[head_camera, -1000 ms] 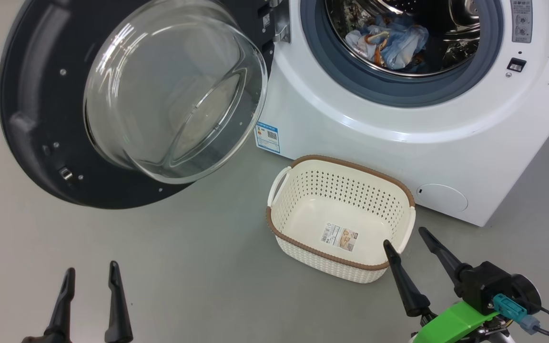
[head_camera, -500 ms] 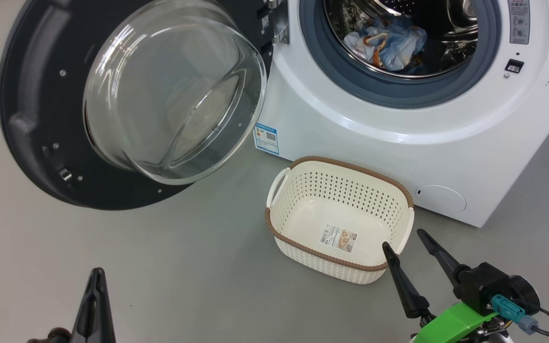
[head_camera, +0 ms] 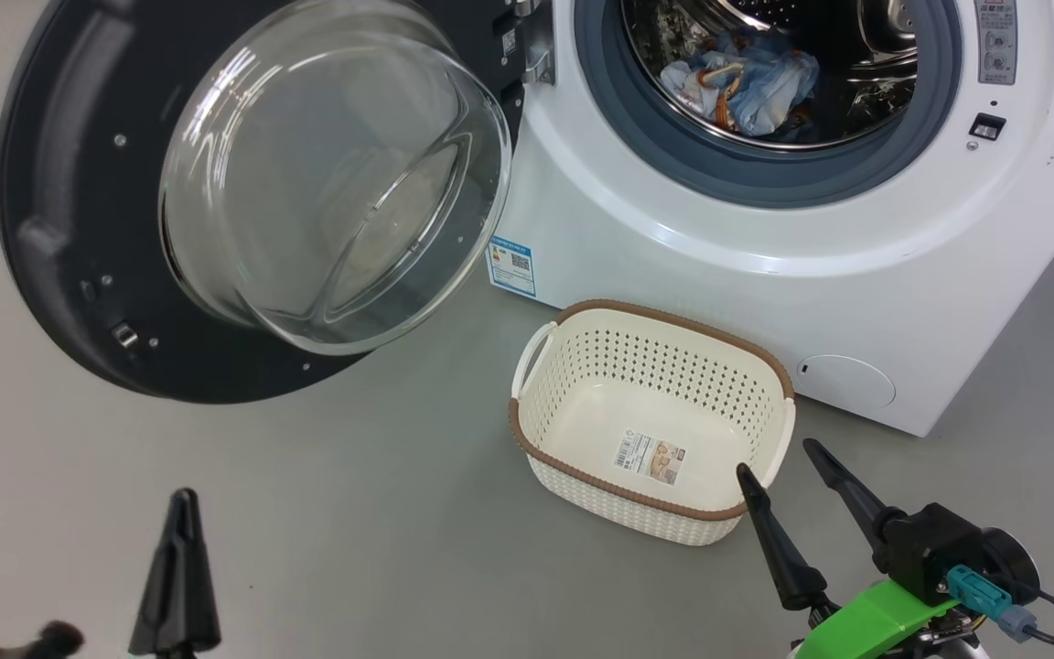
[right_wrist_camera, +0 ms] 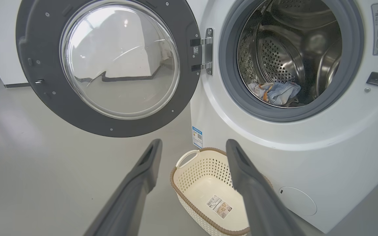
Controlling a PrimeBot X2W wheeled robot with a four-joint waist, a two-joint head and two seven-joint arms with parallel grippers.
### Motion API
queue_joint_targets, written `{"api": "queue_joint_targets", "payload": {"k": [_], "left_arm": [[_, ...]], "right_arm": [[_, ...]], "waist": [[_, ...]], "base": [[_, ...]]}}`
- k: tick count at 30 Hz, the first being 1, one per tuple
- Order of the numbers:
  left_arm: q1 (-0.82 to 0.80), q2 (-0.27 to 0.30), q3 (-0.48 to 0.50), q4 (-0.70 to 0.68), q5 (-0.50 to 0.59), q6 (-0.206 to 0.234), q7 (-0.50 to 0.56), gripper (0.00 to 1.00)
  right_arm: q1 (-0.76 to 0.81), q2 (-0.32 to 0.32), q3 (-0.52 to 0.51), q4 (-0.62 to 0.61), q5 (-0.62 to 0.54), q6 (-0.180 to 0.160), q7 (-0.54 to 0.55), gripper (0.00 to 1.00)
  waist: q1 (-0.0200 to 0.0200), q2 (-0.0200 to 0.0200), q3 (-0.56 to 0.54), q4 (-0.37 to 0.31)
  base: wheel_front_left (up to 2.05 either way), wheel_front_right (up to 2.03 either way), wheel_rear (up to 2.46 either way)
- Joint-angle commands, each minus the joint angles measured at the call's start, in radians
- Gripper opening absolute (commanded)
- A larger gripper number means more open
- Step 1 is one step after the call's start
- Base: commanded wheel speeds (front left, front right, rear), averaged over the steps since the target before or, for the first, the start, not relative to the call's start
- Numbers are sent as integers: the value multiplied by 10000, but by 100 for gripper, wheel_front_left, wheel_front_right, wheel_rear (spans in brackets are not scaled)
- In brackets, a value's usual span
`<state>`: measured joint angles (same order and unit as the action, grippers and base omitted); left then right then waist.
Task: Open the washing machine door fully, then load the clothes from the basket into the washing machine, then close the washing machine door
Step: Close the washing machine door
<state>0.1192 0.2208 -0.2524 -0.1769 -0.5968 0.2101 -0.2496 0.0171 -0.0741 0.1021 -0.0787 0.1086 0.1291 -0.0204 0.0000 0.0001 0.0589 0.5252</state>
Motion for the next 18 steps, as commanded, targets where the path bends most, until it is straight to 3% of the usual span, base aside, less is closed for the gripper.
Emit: {"api": "queue_joint_targets", "payload": {"k": [1,5,9,15,18], "left_arm": [[-216,-259,785,-531,-873,-554,-122,0],[-161,-1038,1650,-767,-3098,-1788,-122,0],[-261,-1416,2327,-848,-6026,-2886,-37,0],[-876,-1376,3667,-1058,-9134,-3335,225,0],[-1391,-1025,4535,-979,-10126,-3384,361,0]], "right_arm": [[-249,-41,191,-302,1,16,-54,100],[-207,-20,154,-347,-23,16,-44,100],[-157,-3,107,-408,-32,16,-14,100],[-125,-5,17,-579,-72,16,92,100],[-127,-36,-12,-684,-86,16,162,100]], "waist": [[0,-1,4,-2],[0,-1,-7,-22],[0,-1,5,-43],[0,-1,133,-41],[0,-1,239,-29]], "base": [[0,0,0],[0,0,0],[0,0,0],[0,0,0],[0,0,0]]}}
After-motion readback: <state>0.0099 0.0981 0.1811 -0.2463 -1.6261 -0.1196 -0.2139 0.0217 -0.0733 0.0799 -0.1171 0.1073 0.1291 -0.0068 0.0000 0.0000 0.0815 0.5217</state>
